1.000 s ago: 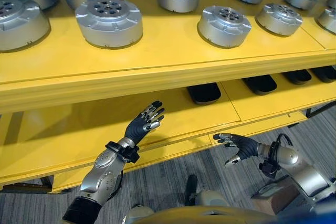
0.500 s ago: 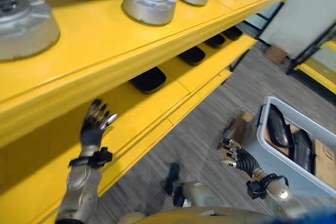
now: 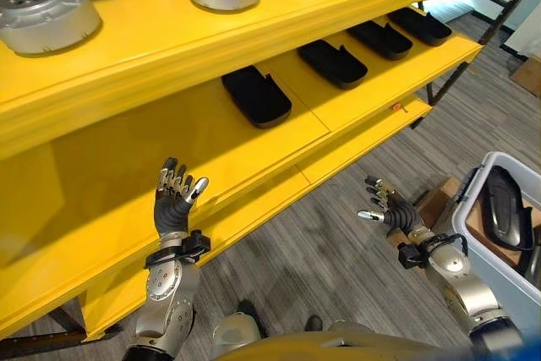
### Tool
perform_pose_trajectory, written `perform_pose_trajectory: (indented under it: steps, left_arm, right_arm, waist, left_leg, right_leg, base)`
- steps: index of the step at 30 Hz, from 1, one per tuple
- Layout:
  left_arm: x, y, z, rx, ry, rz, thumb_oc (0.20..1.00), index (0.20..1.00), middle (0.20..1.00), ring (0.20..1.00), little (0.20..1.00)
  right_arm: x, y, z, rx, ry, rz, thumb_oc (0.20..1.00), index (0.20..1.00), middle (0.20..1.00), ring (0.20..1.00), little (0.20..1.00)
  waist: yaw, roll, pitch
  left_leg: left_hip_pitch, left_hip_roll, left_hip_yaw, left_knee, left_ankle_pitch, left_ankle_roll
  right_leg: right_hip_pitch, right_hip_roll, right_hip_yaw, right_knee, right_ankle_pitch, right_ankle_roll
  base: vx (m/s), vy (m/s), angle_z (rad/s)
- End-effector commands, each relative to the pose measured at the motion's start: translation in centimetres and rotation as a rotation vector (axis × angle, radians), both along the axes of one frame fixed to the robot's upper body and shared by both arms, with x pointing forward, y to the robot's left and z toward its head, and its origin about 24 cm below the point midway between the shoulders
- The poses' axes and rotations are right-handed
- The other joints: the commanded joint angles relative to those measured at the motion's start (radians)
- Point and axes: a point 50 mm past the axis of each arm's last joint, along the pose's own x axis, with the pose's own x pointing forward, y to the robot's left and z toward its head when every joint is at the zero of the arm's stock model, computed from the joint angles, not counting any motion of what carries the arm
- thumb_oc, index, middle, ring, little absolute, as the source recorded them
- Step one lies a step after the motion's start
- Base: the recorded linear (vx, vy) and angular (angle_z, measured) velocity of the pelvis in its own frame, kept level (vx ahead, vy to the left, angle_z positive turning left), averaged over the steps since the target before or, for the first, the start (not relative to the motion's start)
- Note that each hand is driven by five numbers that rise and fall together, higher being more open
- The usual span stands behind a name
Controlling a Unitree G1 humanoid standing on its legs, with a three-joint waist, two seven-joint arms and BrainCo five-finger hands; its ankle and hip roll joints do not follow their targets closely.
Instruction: Move parts from the plastic box to the shelf.
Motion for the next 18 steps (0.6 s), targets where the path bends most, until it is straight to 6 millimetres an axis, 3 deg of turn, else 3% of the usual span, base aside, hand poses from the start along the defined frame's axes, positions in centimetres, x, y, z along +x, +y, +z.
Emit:
perform_pose_trajectory:
  steps: [1,3,6,8,9,12,15,16,17,18]
  left_arm:
    - [0.6,0.0,2.7,0.088,-0.144,-0.054,1.000,1.000,1.000,1.000,1.000]
    - [0.6,-0.4,2.6,0.090,-0.143,-0.100,1.000,1.000,1.000,1.000,1.000]
    - [0.8,-1.9,3.2,0.147,-0.209,-0.285,1.000,1.000,1.000,1.000,1.000]
    - [0.9,-2.6,3.5,0.169,-0.243,-0.364,1.000,1.000,1.000,1.000,1.000]
    - [1.2,-3.7,4.0,0.202,-0.280,-0.475,1.000,1.000,1.000,1.000,1.000]
    - [1.5,-4.6,4.5,0.212,-0.313,-0.560,1.000,1.000,1.000,1.000,1.000]
    - [1.7,-5.6,4.9,0.250,-0.337,-0.645,1.000,1.000,1.000,1.000,1.000]
    - [1.8,-5.7,5.0,0.255,-0.341,-0.659,1.000,1.000,1.000,1.000,1.000]
    - [1.9,-6.4,4.7,0.273,-0.328,-0.731,1.000,1.000,1.000,1.000,1.000]
    - [1.9,-6.6,4.8,0.291,-0.328,-0.741,1.000,1.000,1.000,1.000,1.000]
  right_arm:
    - [0.7,-0.2,1.6,0.020,-0.078,0.009,1.000,1.000,1.000,1.000,1.000]
    - [0.7,-0.1,1.6,0.025,-0.073,0.010,1.000,1.000,1.000,1.000,1.000]
    - [1.1,0.2,1.9,0.044,-0.089,-0.009,1.000,1.000,1.000,1.000,1.000]
    - [1.3,0.0,1.9,0.048,-0.090,-0.029,1.000,1.000,1.000,1.000,1.000]
    - [1.5,-0.2,1.7,0.046,-0.096,-0.040,1.000,1.000,1.000,1.000,1.000]
    - [1.4,-0.5,1.6,0.056,-0.108,-0.064,1.000,1.000,1.000,1.000,1.000]
    - [1.2,-0.4,1.2,0.059,-0.129,-0.093,1.000,1.000,1.000,1.000,1.000]
    - [1.2,-0.4,1.2,0.059,-0.137,-0.101,1.000,1.000,1.000,1.000,1.000]
    - [1.1,-0.5,1.2,0.046,-0.151,-0.146,1.000,1.000,1.000,1.000,1.000]
    - [1.1,-0.5,1.2,0.045,-0.152,-0.158,1.000,1.000,1.000,1.000,1.000]
  waist:
    - [-0.007,-0.009,-0.013]
    - [-0.009,-0.002,-0.011]
    - [-0.018,0.011,-0.014]
    - [-0.024,0.013,-0.015]
    - [-0.037,0.016,-0.018]
    - [-0.050,0.019,-0.021]
    - [-0.064,0.029,-0.023]
    - [-0.067,0.034,-0.023]
    - [-0.078,0.058,-0.027]
    - [-0.084,0.062,-0.027]
  left_leg:
    - [-0.004,0.133,0.017,-0.015,0.111,-0.113]
    - [-0.005,0.165,0.021,-0.006,0.159,-0.138]
    - [0.004,0.174,0.034,-0.011,0.191,-0.160]
    - [0.006,0.158,0.044,-0.003,0.160,-0.148]
    - [0.019,0.112,0.064,0.004,0.089,-0.115]
    - [0.014,0.065,0.072,0.050,0.027,-0.087]
    - [-0.008,-0.049,0.014,0.133,-0.090,-0.022]
    - [-0.007,-0.074,0.000,0.135,-0.111,-0.009]
    - [0.027,-0.143,-0.041,0.010,-0.073,0.017]
    - [0.036,-0.145,-0.048,-0.015,-0.064,0.017]
  right_leg:
    - [-0.017,-0.058,-0.055,0.039,0.080,0.048]
    - [-0.014,-0.048,-0.061,0.023,0.085,0.043]
    - [-0.022,-0.039,-0.070,-0.011,0.104,0.047]
    - [-0.026,-0.043,-0.074,-0.015,0.107,0.047]
    - [-0.032,-0.053,-0.081,-0.020,0.117,0.052]
    - [-0.036,-0.056,-0.075,-0.029,0.125,0.055]
    - [-0.053,-0.057,-0.007,-0.028,0.144,0.070]
    - [-0.060,-0.056,0.007,-0.024,0.147,0.075]
    - [-0.102,-0.042,0.043,-0.009,0.172,0.086]
    - [-0.112,-0.041,0.050,-0.004,0.175,0.090]
  base:
    - [-0.09,-0.206,0.02]
    - [-0.10,-0.196,0.00]
    - [-0.13,-0.118,-0.03]
    - [-0.14,-0.012,-0.05]
    - [-0.16,0.035,-0.06]
    - [-0.13,0.051,0.10]
    - [-0.15,0.153,-0.24]
    - [-0.26,0.318,-0.48]
    - [-0.23,0.281,-0.62]
    - [-0.24,0.335,-0.55]
